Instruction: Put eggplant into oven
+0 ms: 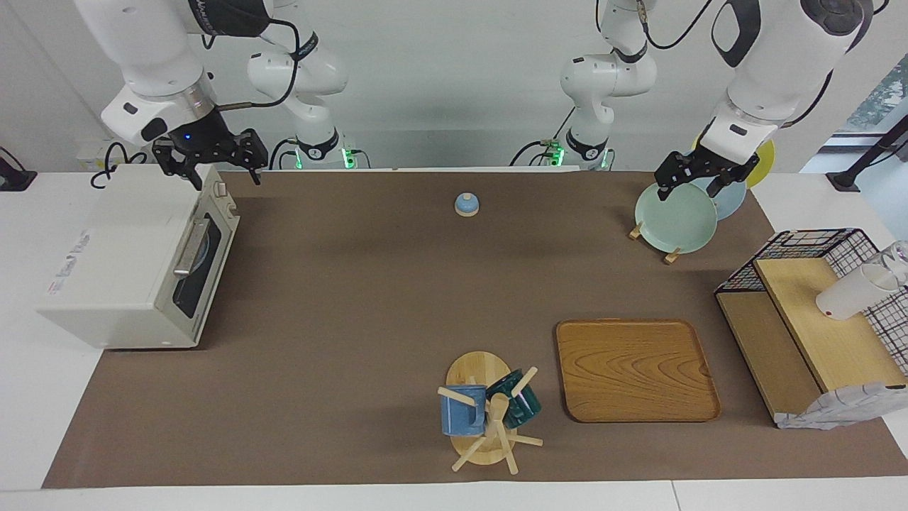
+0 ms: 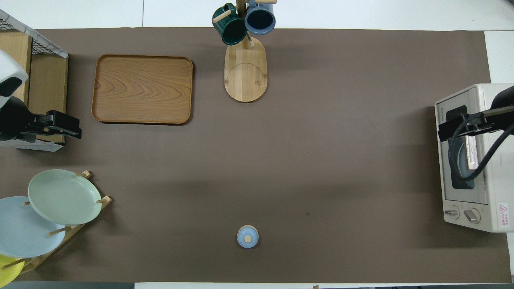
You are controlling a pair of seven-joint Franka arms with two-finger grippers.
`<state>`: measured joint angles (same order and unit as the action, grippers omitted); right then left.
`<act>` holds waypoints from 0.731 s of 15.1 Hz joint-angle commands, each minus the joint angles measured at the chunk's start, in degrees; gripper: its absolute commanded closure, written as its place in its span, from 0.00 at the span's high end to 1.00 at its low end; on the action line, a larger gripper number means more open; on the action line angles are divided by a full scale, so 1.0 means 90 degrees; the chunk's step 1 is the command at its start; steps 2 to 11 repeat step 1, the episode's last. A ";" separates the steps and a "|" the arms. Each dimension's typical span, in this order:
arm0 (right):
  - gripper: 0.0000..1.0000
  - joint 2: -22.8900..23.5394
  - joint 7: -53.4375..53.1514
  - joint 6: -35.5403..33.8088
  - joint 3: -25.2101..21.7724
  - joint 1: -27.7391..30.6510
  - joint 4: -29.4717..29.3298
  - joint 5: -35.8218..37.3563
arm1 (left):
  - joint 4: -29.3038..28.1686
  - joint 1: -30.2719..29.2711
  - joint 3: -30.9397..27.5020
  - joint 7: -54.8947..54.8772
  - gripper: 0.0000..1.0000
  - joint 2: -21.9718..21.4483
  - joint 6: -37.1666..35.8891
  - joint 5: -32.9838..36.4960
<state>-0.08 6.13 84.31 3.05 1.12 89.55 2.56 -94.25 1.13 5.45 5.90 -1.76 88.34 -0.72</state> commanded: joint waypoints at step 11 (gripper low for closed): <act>1.00 -0.0059 -0.0095 0.0144 -0.0036 0.0012 0.0137 -0.0060 | -0.0006 -0.0076 0.0058 -0.0020 1.00 -0.0078 -0.0021 0.0080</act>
